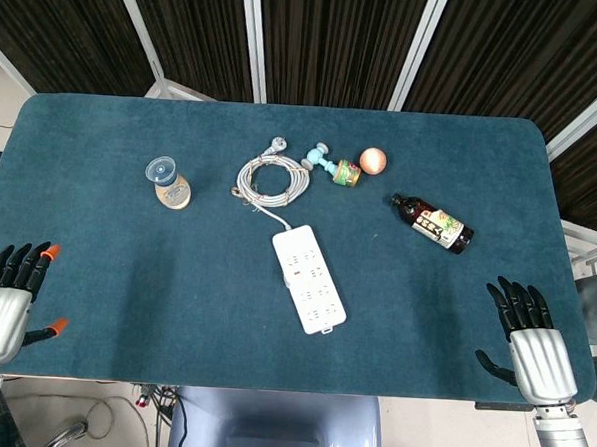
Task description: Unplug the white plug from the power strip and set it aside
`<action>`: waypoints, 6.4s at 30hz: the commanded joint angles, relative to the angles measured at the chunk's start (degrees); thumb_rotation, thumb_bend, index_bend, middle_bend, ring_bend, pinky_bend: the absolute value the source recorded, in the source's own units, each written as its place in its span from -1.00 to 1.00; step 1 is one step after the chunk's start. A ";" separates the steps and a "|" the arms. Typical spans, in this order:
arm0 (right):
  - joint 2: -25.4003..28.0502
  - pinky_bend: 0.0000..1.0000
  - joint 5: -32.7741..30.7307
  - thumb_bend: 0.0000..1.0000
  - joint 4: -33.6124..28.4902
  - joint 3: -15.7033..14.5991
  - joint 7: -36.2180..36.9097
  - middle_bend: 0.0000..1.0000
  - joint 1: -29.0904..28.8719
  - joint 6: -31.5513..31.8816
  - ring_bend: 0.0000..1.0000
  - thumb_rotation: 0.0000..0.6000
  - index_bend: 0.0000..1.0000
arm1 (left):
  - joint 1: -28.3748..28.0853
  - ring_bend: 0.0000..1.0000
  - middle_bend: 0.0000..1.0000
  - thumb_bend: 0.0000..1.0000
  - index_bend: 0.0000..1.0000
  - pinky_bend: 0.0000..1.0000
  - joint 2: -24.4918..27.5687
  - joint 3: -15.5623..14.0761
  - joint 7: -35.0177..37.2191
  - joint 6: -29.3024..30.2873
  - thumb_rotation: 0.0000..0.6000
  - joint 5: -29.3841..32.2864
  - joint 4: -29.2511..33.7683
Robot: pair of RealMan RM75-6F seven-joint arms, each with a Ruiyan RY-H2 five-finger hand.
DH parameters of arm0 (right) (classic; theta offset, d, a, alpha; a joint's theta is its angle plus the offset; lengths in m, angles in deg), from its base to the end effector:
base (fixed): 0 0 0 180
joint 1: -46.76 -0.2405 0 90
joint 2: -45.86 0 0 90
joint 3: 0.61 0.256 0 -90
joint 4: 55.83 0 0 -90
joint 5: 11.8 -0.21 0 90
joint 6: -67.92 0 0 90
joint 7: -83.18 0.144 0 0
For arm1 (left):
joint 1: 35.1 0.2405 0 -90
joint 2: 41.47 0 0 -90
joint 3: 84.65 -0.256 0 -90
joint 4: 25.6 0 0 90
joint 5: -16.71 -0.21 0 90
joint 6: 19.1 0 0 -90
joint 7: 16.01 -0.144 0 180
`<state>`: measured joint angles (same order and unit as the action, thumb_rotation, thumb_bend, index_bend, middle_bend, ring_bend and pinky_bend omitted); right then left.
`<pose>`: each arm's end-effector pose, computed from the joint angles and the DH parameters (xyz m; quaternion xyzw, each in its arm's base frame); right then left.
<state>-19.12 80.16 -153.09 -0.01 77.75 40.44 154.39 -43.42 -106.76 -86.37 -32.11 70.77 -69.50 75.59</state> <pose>-0.2756 -0.1773 0.1402 0.6322 -0.3607 0.4133 0.5472 -0.2698 0.1783 0.1414 -0.6275 -0.3365 -0.3730 0.5949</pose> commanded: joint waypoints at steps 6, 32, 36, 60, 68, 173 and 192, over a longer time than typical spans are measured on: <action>0.00 -1.00 0.12 -0.47 0.05 -0.09 -0.13 -1.00 -0.05 -0.59 -1.00 1.00 -1.00 | 0.22 -0.98 -0.92 -0.99 -1.00 -1.00 0.09 0.44 -0.07 -0.49 1.00 -0.41 0.15; -8.20 -1.00 9.50 0.32 -7.78 -0.47 -20.21 -1.00 -14.58 -24.29 -1.00 1.00 -1.00 | -15.90 -0.98 -0.89 -0.98 -0.92 -1.00 -2.85 11.45 -18.48 -19.85 1.00 10.59 15.43; -12.37 -1.00 7.03 0.33 -6.45 0.37 -23.03 -1.00 -16.68 -28.50 -1.00 1.00 -1.00 | -20.57 -0.98 -0.88 -0.98 -0.90 -1.00 -5.46 13.54 -23.10 -24.14 1.00 15.68 15.50; -24.42 -1.00 -6.76 0.34 3.99 2.48 -27.93 -1.00 -22.37 -35.75 -1.00 1.00 -1.00 | -39.36 -0.92 -0.81 -0.96 -0.82 -1.00 -22.23 15.30 -34.23 -31.27 1.00 34.83 6.54; -25.25 -1.00 -8.34 0.34 5.31 1.36 -27.84 -0.96 -22.84 -35.32 -1.00 1.00 -0.97 | -43.13 -0.92 -0.76 -0.96 -0.76 -1.00 -24.69 14.79 -34.24 -32.13 1.00 37.35 3.43; -23.60 -1.00 -10.58 0.34 6.76 -3.97 -22.80 -0.90 -23.52 -31.10 -1.00 1.00 -0.90 | -59.64 -0.67 0.05 -0.31 -0.07 -0.89 -42.17 12.47 -41.89 -27.00 1.00 58.18 -17.08; -23.99 -1.00 -10.58 0.34 7.32 -4.16 -22.67 -0.89 -23.55 -31.30 -1.00 1.00 -0.88 | -59.08 -0.52 0.48 -0.17 0.34 -0.85 -43.34 13.23 -41.52 -27.45 1.00 56.20 -19.07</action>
<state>-43.12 69.57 -145.76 -4.17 55.08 16.89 123.10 -102.49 -150.08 -73.18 -73.65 43.36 -13.29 56.56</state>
